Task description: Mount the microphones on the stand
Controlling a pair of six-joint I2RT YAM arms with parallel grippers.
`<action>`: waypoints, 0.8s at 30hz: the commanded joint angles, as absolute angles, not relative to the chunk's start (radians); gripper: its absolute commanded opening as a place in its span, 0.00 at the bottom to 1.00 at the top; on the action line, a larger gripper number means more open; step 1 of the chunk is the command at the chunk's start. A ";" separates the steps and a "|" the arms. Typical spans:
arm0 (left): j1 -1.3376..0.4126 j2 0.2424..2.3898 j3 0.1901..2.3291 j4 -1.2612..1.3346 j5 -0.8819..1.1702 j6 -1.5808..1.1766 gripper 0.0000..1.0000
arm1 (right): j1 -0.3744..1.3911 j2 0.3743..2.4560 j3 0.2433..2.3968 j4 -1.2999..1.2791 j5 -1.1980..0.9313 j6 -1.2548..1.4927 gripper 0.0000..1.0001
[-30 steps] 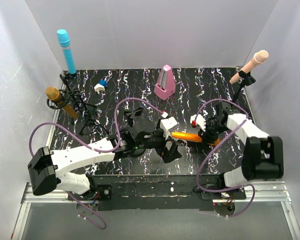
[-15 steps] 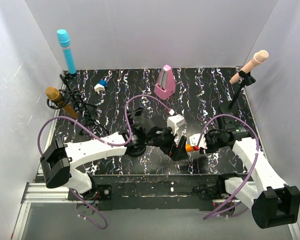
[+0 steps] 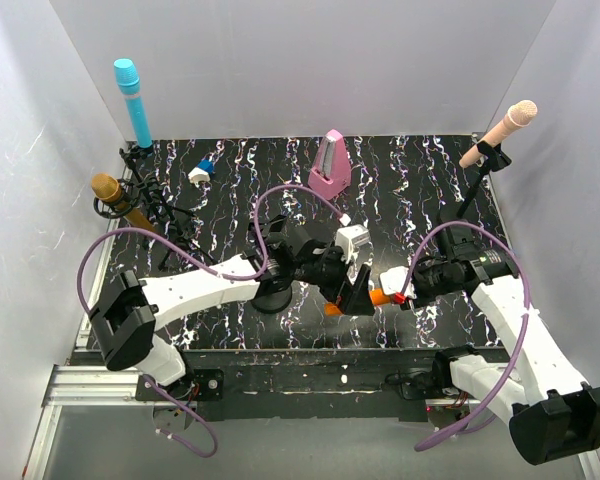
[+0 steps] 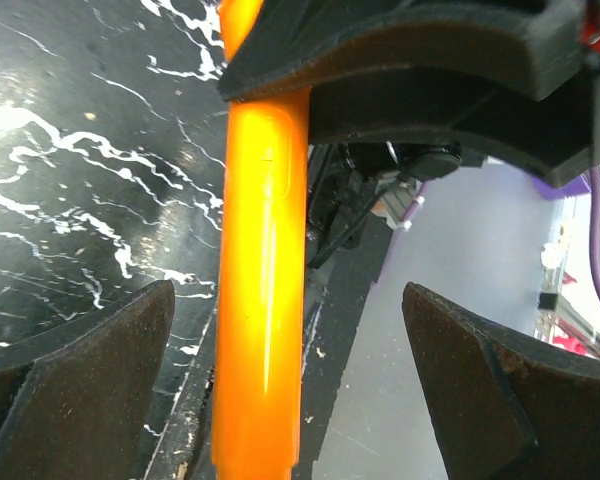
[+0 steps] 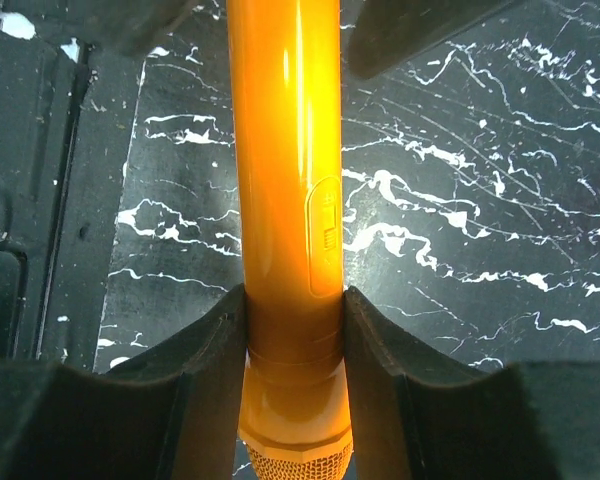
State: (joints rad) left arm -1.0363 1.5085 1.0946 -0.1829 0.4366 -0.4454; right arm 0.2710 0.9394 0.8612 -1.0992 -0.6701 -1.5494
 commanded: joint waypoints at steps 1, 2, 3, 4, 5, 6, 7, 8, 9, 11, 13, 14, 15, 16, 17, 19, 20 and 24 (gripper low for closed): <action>-1.037 1.542 1.112 -0.184 0.601 -0.434 0.98 | 0.284 0.930 0.931 -1.134 -0.739 -1.539 0.03; -1.037 1.554 1.120 -0.198 0.606 -0.433 0.97 | 0.285 0.934 0.934 -1.131 -0.739 -1.536 0.03; -1.037 1.563 1.126 -0.215 0.607 -0.431 0.95 | 0.287 0.936 0.937 -1.131 -0.738 -1.534 0.03; -1.037 1.574 1.138 -0.228 0.607 -0.428 0.93 | 0.290 0.937 0.940 -1.131 -0.739 -1.532 0.03; -1.037 1.583 1.146 -0.239 0.609 -0.428 0.88 | 0.296 0.939 0.942 -1.131 -0.741 -1.531 0.03; -1.037 1.592 1.153 -0.250 0.603 -0.425 0.82 | 0.298 0.939 0.943 -1.131 -0.741 -1.529 0.03; -1.037 1.597 1.164 -0.265 0.591 -0.423 0.80 | 0.301 0.939 0.942 -1.131 -0.741 -1.525 0.03; -1.037 1.601 1.172 -0.279 0.577 -0.420 0.70 | 0.302 0.937 0.940 -1.132 -0.738 -1.523 0.03; -1.037 1.605 1.186 -0.296 0.559 -0.419 0.65 | 0.307 0.936 0.937 -1.132 -0.735 -1.523 0.03; -1.037 1.614 1.212 -0.351 0.526 -0.408 0.56 | 0.308 0.930 0.931 -1.135 -0.729 -1.523 0.03; -1.037 1.617 1.226 -0.377 0.502 -0.405 0.41 | 0.313 0.925 0.925 -1.135 -0.719 -1.523 0.03; -1.037 1.621 1.233 -0.385 0.499 -0.403 0.33 | 0.313 0.925 0.922 -1.138 -0.716 -1.523 0.03; -1.037 1.626 1.236 -0.393 0.500 -0.403 0.24 | 0.314 0.923 0.922 -1.137 -0.718 -1.522 0.03; -1.037 1.632 1.241 -0.397 0.505 -0.402 0.14 | 0.314 0.922 0.923 -1.140 -0.718 -1.523 0.03; -1.037 1.637 1.244 -0.403 0.511 -0.402 0.00 | 0.316 0.922 0.922 -1.140 -0.719 -1.519 0.04; -1.037 1.647 1.250 -0.411 0.528 -0.397 0.00 | 0.318 0.922 0.926 -1.144 -0.724 -1.513 0.06; -1.037 1.654 1.255 -0.410 0.541 -0.396 0.00 | 0.321 0.922 0.928 -1.141 -0.724 -1.508 0.08; -1.037 1.626 1.250 -0.385 0.503 -0.396 0.00 | 0.321 0.917 0.954 -1.125 -0.742 -1.399 0.40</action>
